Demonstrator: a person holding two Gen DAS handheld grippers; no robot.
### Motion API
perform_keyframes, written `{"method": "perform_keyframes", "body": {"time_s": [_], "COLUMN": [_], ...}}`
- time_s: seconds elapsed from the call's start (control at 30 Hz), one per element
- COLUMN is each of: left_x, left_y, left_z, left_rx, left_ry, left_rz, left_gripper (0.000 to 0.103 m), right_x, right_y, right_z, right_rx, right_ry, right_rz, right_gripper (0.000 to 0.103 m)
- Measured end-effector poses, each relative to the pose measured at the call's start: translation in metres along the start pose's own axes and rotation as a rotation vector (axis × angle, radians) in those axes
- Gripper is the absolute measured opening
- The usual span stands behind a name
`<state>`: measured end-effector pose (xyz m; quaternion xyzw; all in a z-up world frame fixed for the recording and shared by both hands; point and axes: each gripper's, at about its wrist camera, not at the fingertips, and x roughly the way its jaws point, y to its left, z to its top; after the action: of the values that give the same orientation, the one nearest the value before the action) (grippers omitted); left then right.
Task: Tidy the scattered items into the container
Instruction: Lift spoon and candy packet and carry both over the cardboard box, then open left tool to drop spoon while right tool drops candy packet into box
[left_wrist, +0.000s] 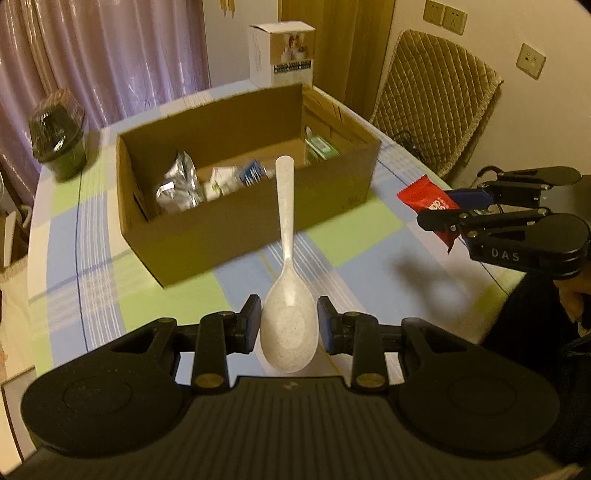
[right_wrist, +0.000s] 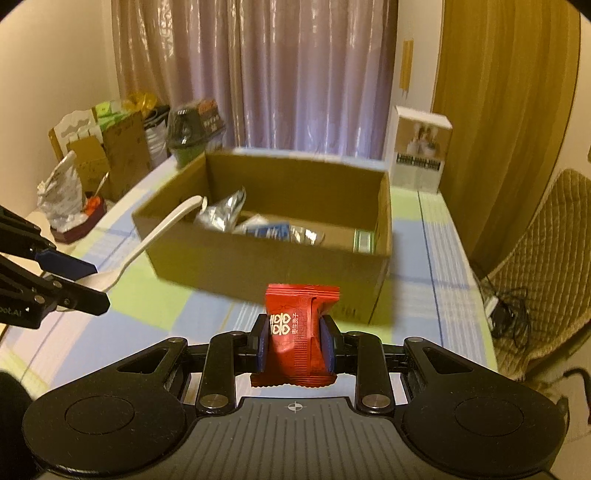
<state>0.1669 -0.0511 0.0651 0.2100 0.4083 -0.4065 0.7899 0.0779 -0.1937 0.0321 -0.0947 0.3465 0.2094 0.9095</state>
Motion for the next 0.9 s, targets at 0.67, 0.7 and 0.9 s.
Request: {"method": "perform_keyframes", "body": {"time_s": [0.67,0.7,0.9], "left_x": [0.045,0.048,0.062], "left_y": [0.044,0.046,0.055], "left_z": [0.085,0.087,0.094], "left_rx": [-0.006,-0.006,-0.015], "left_ry": [-0.012,-0.01,0.003], "left_rz": [0.025,0.025,0.021], "left_gripper": [0.027,0.027,0.027], "right_x": [0.056,0.059,0.074], "right_y": [-0.02,-0.021,-0.026], "right_z": [0.083,0.085,0.094], "right_rx": [0.005,0.004,0.004], "right_ry": [-0.062,-0.061,-0.057], "right_rz": [0.022,0.024,0.023], "right_gripper": [0.031,0.031,0.031]}}
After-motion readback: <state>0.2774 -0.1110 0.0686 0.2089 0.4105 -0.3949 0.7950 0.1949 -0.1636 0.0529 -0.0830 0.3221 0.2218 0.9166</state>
